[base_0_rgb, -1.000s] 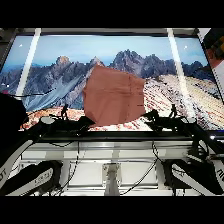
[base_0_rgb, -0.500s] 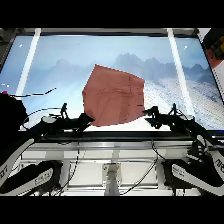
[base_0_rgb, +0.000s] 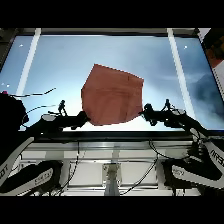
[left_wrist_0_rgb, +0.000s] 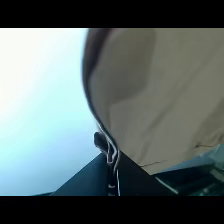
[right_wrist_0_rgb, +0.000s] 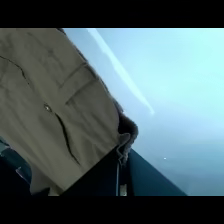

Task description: Fold the clothes and pants, and hang the long-sleeved shirts on hangers.

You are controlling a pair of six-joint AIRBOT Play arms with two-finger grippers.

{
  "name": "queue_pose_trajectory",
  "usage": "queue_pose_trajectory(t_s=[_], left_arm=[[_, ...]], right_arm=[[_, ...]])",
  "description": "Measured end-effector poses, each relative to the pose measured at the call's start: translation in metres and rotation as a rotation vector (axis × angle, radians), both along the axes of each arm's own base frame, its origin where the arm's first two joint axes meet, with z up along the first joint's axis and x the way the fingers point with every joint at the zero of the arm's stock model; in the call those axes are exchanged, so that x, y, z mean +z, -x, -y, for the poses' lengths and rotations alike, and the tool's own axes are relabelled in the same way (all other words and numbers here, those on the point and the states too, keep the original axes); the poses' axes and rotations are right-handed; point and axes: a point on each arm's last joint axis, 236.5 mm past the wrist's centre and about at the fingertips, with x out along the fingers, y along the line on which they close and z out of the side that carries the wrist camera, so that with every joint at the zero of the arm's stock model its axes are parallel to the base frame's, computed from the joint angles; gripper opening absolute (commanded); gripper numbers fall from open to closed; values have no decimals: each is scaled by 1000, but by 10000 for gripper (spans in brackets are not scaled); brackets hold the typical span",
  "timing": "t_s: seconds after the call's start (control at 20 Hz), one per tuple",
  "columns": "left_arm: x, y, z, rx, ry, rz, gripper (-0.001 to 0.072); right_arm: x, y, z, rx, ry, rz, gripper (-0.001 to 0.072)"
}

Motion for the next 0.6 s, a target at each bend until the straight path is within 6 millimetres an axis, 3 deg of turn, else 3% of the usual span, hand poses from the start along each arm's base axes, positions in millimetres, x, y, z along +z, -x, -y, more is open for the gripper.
queue_pose_trajectory(t_s=[0.2,0.4,0.6], left_arm=[[42,-11,0,-116,-63,215,7],[85,7,-15,-193,-180,343,7],[145,10,-30,-118,-219,481,7]], right_arm=[[33,17,-18,142,-25,61,15],[74,59,-36,302,-78,66,16],[114,91,-47,359,-146,53,16]])
